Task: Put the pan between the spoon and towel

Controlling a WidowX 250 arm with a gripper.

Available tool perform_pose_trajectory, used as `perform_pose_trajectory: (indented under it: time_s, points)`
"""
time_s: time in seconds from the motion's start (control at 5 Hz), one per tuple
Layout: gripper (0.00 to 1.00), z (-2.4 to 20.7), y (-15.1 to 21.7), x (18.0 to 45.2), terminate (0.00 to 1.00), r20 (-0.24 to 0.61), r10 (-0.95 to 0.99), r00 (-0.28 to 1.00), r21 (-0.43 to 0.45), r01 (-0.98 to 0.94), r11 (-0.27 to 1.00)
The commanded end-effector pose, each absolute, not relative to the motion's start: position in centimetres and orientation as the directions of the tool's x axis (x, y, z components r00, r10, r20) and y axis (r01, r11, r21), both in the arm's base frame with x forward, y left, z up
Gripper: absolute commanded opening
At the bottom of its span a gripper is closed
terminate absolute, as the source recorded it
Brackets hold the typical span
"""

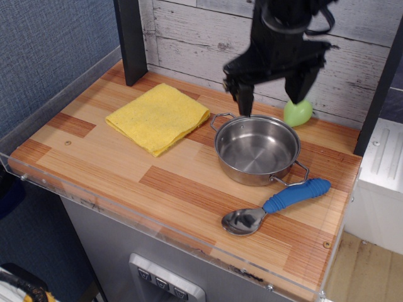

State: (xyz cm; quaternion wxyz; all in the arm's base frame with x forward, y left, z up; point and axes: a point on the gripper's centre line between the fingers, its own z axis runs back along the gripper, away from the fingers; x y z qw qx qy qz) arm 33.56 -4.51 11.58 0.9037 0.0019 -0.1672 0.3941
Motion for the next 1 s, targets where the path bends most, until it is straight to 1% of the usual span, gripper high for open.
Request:
perform_pose_trajectory:
  time_s: [0.0,0.6,0.8]
  points:
    - [1.00,16.24,-2.93,31.06,0.00,0.326,0.797,0.509,-0.260,-0.762,0.593]
    - [1.00,16.24,-2.93,31.06,0.00,0.326,0.797,0.509,-0.260,-0.762,0.593]
    - [1.00,16.24,-2.93,31.06,1.00,0.326,0.797,0.509,-0.260,-0.762,0.593]
